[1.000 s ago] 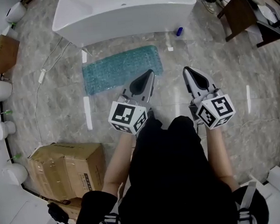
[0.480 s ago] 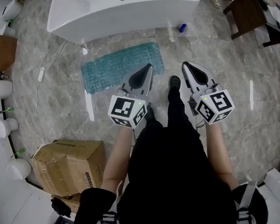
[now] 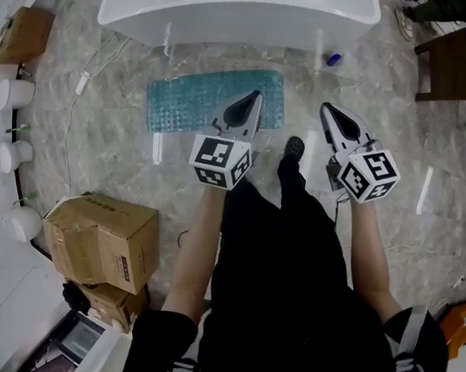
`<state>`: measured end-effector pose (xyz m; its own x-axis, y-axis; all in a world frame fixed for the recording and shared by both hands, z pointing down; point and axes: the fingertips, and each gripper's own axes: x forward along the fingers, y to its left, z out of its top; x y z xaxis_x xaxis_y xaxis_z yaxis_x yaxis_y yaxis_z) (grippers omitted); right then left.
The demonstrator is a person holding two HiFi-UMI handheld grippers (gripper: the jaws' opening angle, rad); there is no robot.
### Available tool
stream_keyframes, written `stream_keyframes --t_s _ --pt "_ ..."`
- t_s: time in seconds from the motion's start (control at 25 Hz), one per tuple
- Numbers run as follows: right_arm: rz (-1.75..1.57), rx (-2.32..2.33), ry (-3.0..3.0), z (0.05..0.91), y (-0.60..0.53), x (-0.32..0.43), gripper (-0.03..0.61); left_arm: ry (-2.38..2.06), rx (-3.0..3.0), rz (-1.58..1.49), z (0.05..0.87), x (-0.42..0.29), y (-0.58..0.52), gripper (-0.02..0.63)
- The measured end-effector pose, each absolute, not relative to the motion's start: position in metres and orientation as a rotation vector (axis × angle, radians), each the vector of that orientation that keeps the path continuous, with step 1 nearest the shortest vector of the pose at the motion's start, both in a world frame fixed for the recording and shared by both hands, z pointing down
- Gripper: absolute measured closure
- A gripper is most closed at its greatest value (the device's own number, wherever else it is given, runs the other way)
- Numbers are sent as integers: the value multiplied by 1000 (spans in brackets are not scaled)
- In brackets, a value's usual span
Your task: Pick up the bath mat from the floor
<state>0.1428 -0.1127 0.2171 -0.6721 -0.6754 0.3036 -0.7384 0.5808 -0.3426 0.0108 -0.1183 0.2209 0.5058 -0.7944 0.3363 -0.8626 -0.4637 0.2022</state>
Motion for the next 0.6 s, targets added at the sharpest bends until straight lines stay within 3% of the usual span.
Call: stream_keyframes --t_s 0.32,0.6 --pt "859 1074 -2539 329 -148 143 566 -1383 2333 385 299 13 -183 609" --pt "912 931 -2440 470 -151 116 565 -1334 2251 382 443 1 -224 609"
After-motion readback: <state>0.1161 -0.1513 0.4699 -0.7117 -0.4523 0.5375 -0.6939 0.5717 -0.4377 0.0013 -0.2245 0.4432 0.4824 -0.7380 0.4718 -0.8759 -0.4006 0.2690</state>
